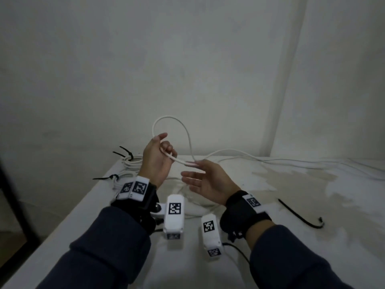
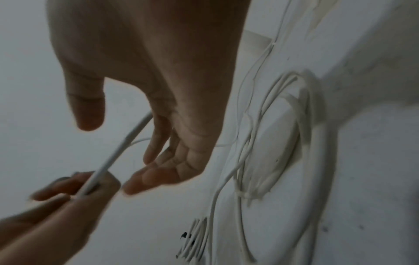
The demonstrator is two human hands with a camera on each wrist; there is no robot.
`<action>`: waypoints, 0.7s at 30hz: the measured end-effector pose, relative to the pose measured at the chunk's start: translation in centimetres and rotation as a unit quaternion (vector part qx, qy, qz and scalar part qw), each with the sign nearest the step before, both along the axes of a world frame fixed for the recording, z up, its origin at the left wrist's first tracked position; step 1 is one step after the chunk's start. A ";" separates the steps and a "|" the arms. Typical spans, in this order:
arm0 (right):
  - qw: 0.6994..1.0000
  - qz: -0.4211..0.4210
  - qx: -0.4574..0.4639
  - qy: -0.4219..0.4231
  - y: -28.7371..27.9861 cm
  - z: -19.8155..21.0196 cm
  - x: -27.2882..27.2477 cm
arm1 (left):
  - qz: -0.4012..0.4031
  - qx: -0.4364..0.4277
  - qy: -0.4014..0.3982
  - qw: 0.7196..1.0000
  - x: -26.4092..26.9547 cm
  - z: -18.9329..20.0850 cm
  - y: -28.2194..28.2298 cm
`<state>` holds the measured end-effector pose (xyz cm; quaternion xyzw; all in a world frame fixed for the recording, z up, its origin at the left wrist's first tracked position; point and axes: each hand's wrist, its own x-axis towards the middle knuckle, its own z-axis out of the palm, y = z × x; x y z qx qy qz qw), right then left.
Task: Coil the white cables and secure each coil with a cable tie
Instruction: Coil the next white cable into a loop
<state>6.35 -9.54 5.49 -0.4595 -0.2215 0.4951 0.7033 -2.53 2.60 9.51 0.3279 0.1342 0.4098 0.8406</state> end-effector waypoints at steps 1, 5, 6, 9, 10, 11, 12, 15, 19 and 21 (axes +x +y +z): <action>0.999 -0.033 0.013 0.005 -0.2 -0.2 0.0 | -0.010 -0.003 0.008 1.000 0.0 -0.8 -0.4; 0.989 -0.142 0.035 -0.023 -2.1 -0.9 0.9 | -0.052 -0.044 0.021 0.997 -0.6 -3.8 -1.4; 0.986 -0.159 0.035 -0.030 -2.8 -1.0 1.3 | -0.055 -0.058 0.009 0.997 -0.8 -4.2 -1.4; 0.972 -0.233 0.038 -0.013 -4.9 -1.6 2.7 | -0.053 -0.086 -0.024 0.995 -1.3 -5.1 -0.9; 0.965 -0.258 0.041 -0.001 -5.4 -2.0 3.1 | -0.051 -0.097 -0.021 0.994 -1.2 -5.6 -0.7; 0.959 -0.280 0.043 0.008 -5.8 -2.3 3.4 | -0.050 -0.111 -0.008 0.992 -1.1 -6.2 -0.7; 0.953 -0.299 0.040 0.012 -6.2 -2.8 3.6 | -0.049 -0.128 0.009 0.991 -0.9 -6.8 -0.8; 0.934 -0.356 0.019 0.033 -6.5 -4.1 3.8 | -0.026 -0.168 0.056 0.984 -0.3 -8.4 -1.9; 0.903 -0.420 0.017 0.091 -5.9 -5.8 4.0 | 0.021 -0.152 0.090 0.984 0.7 -9.6 -3.2; 0.896 -0.433 0.018 0.093 -5.8 -6.2 4.2 | 0.009 -0.137 0.075 0.988 0.9 -9.7 -3.1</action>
